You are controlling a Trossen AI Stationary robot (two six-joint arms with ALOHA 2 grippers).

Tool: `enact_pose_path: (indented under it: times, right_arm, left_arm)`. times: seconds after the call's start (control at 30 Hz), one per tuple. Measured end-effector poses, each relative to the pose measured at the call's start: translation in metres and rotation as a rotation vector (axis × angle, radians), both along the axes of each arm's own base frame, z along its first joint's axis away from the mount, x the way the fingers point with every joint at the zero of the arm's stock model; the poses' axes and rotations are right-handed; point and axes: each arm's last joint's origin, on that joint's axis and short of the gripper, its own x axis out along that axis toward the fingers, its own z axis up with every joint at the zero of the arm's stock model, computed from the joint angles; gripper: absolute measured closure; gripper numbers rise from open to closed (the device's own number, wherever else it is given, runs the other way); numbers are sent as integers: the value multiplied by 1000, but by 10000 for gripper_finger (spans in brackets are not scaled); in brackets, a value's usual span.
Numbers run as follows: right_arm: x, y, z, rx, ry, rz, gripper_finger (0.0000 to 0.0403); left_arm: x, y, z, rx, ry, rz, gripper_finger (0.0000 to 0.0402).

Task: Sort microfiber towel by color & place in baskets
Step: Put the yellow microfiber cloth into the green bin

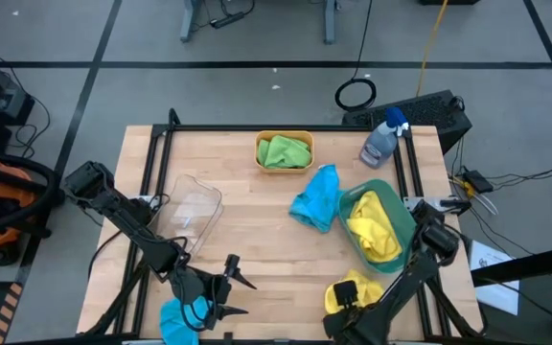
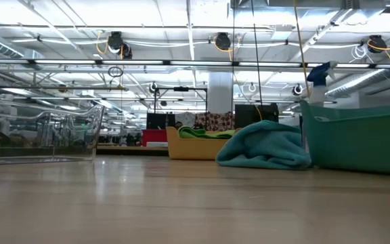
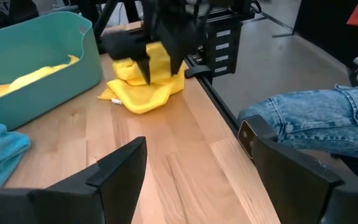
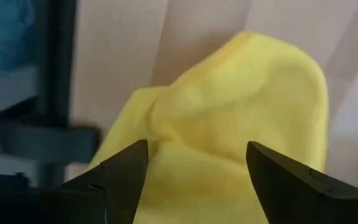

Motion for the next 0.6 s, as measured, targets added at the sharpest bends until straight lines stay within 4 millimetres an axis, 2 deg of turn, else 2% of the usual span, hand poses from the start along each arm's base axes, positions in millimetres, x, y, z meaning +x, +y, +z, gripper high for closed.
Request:
enact_pose_path:
  times: [0.13,0.27,0.37,0.5,0.6]
  right_arm:
    - [9,-1,-25,-13,71,49,148]
    - [13,-2,-38,23,145,91,204]
    - [15,-2,-38,41,140,100,276]
    - [20,2,-29,51,114,103,378]
    - [27,6,-20,27,42,91,388]
  left_arm:
    - [0,0,0,0,0,0,104]
    - [0,0,0,0,0,0,104]
    - [0,0,0,0,0,0,104]
    - [0,0,0,0,0,0,104]
    - [0,0,0,3,-1,-1,104]
